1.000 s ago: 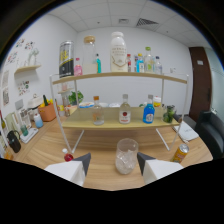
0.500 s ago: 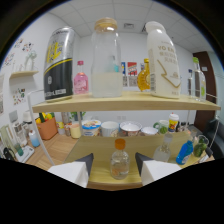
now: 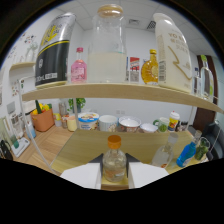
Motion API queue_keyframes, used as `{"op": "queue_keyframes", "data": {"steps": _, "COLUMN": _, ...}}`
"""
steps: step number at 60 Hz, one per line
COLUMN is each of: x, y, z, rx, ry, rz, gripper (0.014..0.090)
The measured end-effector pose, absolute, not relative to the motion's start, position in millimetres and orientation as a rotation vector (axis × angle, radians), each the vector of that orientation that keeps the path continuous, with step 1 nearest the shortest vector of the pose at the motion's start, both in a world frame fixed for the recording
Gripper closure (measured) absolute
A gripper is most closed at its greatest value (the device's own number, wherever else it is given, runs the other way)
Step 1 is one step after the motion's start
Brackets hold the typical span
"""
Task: Make me a cup of Vodka Sunrise.
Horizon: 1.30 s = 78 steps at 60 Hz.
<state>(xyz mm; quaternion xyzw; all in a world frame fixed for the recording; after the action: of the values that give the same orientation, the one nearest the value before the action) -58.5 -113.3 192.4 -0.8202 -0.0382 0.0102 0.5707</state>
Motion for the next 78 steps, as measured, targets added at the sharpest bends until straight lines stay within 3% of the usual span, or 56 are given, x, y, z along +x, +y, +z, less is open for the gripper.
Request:
{"op": "queue_keyframes", "data": {"steps": 16, "x": -68, "y": -158, "z": 233, "rx": -1.859, "ry": -0.127, "rz": 0.082, "gripper": 0.0693}}
{"op": "queue_keyframes", "data": {"steps": 24, "x": -74, "y": -188, "z": 232, "rx": -1.855, "ry": -0.124, "rz": 0.118, "gripper": 0.0695}}
{"op": "queue_keyframes", "data": {"steps": 36, "x": -78, "y": -213, "z": 182, "rx": -1.905, "ry": -0.107, "rz": 0.123, "gripper": 0.0694}}
{"op": "queue_keyframes", "data": {"steps": 60, "x": -76, "y": -196, "z": 63, "rx": -2.064, "ry": -0.018, "rz": 0.097, "gripper": 0.0694}}
{"op": "queue_keyframes", "data": {"steps": 78, "x": -77, "y": -200, "z": 22, "rx": -2.141, "ry": -0.028, "rz": 0.063, "gripper": 0.0693}}
